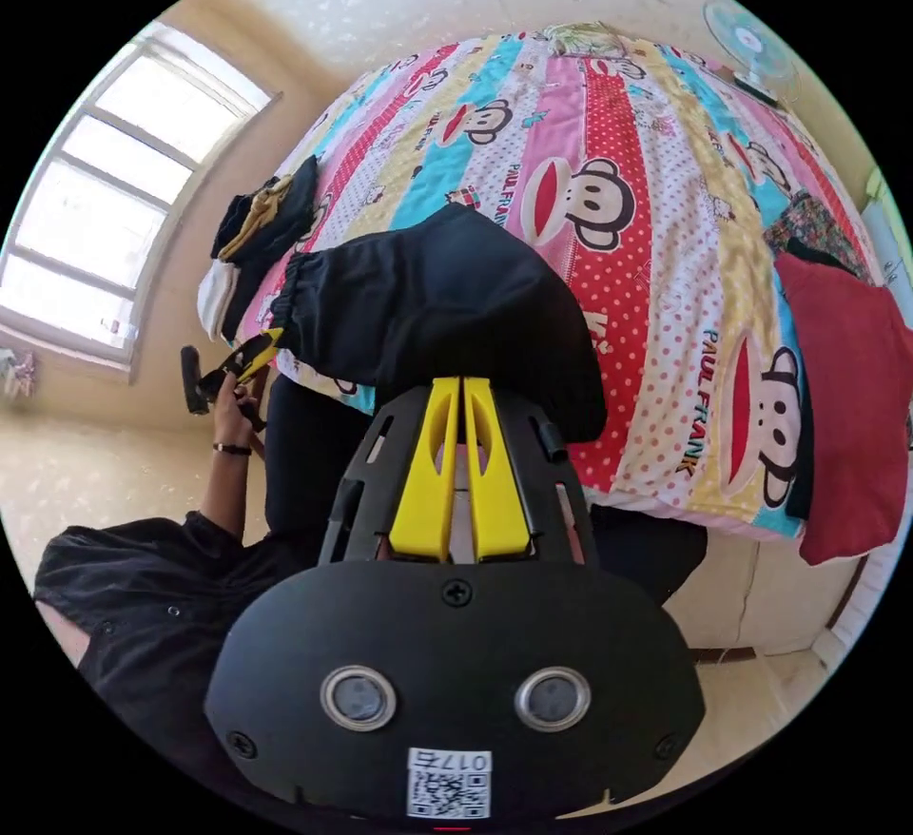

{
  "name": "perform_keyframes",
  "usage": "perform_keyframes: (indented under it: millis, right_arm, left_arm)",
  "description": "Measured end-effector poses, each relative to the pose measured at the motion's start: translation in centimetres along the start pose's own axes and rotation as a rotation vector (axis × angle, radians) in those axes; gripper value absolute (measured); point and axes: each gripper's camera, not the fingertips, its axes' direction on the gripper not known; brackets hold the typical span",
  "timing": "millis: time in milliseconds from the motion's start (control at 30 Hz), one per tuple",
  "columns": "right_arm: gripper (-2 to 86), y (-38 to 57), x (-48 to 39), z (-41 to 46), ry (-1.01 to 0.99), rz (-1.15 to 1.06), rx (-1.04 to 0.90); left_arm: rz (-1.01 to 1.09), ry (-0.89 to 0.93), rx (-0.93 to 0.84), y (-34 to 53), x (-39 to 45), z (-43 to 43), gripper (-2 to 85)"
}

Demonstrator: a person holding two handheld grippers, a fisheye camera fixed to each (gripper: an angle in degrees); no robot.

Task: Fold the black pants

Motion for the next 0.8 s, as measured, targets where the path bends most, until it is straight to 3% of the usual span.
perform_keyframes:
  millis: [133,300,400,567,667,800]
  right_arm:
    - [1.5,1.4,1.0,-2.5,-0.186,0.021,-0.001]
    - [2.8,1.2,-3.6,-1.6,-0.501,-0.174,-0.189]
    - [4.8,1.1,-9.1,-0.8,-0.429,-0.296,-0.175]
    - [17.3,0.5,-17.9,0.3,-0.353,-0.445,-0.122]
    - [18.5,1.5,-23.5,0.0,-0.333,-0.551,-0.033]
    - [21.2,3.8,-29.9,-1.8,-0.149,-0.585,0.160]
  left_arm:
    - [0.013,0.091,0.027,0.2,0.2,-0.5,9.7]
    - [0.218,0.416,0.010,0.4,3.8,-3.5,7.9]
    - [0.387,0.409,-0.003,0.9,8.6,-6.0,7.8]
    - [0.567,0.450,0.015,2.8,16.9,-9.2,7.5]
    - [0.660,0.470,0.005,4.1,20.9,-10.1,7.4]
    - [0.726,0.463,0.025,5.9,24.2,-11.2,7.2]
